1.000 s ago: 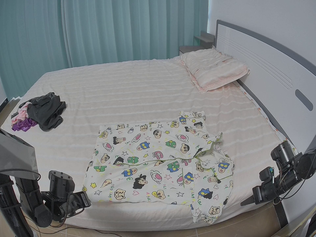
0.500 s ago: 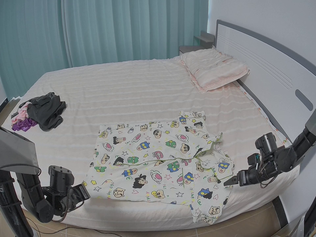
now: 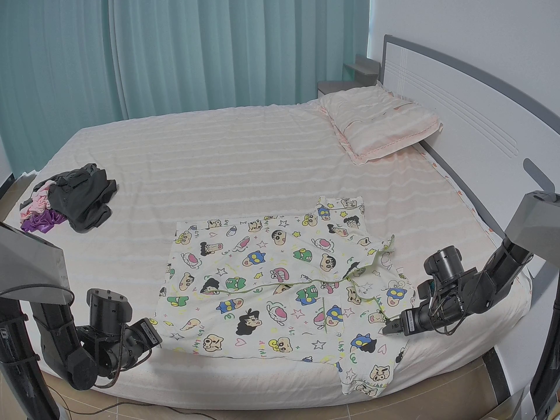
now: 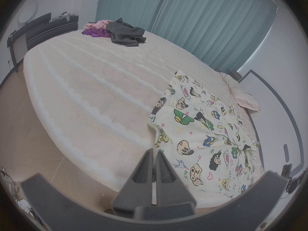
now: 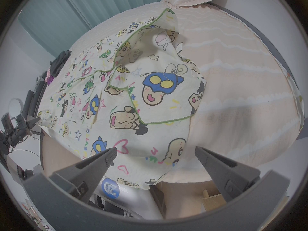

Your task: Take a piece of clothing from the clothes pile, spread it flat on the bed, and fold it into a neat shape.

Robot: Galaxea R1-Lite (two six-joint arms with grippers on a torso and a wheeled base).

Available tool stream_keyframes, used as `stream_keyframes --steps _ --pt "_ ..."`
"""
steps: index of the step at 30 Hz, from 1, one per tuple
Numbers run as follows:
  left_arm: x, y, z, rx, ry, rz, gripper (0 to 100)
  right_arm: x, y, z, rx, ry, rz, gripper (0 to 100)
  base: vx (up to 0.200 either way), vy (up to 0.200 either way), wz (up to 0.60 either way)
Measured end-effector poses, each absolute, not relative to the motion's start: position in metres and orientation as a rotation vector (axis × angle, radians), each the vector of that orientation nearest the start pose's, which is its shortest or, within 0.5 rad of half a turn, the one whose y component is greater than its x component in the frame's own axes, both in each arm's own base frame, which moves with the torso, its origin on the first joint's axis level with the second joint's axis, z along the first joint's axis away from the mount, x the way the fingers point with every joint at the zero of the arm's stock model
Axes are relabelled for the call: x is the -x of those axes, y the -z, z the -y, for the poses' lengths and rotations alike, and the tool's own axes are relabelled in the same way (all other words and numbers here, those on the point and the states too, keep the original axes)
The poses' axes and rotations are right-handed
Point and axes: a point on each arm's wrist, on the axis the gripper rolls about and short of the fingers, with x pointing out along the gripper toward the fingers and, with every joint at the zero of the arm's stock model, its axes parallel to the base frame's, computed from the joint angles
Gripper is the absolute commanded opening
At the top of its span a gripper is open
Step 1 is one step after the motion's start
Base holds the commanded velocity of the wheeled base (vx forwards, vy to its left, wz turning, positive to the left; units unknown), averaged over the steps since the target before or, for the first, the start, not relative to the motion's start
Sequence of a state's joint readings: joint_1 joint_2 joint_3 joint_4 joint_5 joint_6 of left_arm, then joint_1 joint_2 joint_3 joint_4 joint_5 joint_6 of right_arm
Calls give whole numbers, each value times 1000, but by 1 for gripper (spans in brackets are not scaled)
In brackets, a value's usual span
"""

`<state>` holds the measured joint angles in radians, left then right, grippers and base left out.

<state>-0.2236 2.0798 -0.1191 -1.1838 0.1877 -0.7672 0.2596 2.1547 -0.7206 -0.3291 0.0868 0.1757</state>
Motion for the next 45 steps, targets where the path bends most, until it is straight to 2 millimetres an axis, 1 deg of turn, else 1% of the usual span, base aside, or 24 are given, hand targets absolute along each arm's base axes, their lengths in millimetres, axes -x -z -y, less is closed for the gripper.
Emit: stream_keyframes --steps 6,7,14,21,26,30,34,36,39,40,45 --pt "-217 0 46 569 -253 -731 0 -303 11 -89 -43 -212 -1093 100 0 0 0" --pt "-217 0 46 569 -253 -731 0 -304 12 -89 -39 -211 -1092 0 0 0 0" --pt "-217 0 46 569 -252 -732 0 -305 18 -97 18 -191 -1090 0 0 0 0" --pt "-217 1 46 568 -253 -733 0 -314 17 -101 -12 -187 -1068 0 0 0 0" --pt "-218 1 46 566 -258 -728 0 -328 11 -94 -63 -150 -1018 0 0 0 0" --pt "-219 0 46 567 -262 -723 0 -344 -1 -88 -108 -129 -923 0 0 0 0" --pt "-220 1 46 568 -264 -721 0 -359 -12 -86 -161 -118 -814 0 0 0 0" --pt "-220 2 46 567 -267 -723 0 -365 -14 -87 -173 -118 -784 0 0 0 0" --pt "-222 4 46 571 -267 -716 0 -371 -11 -88 -179 -115 -776 0 0 0 0" --pt "-223 4 46 572 -267 -710 0 -372 -10 -88 -179 -114 -778 100 0 0 0" --pt "-226 9 47 573 -273 -683 0 -376 3 -82 -181 -102 -807 100 0 0 0"
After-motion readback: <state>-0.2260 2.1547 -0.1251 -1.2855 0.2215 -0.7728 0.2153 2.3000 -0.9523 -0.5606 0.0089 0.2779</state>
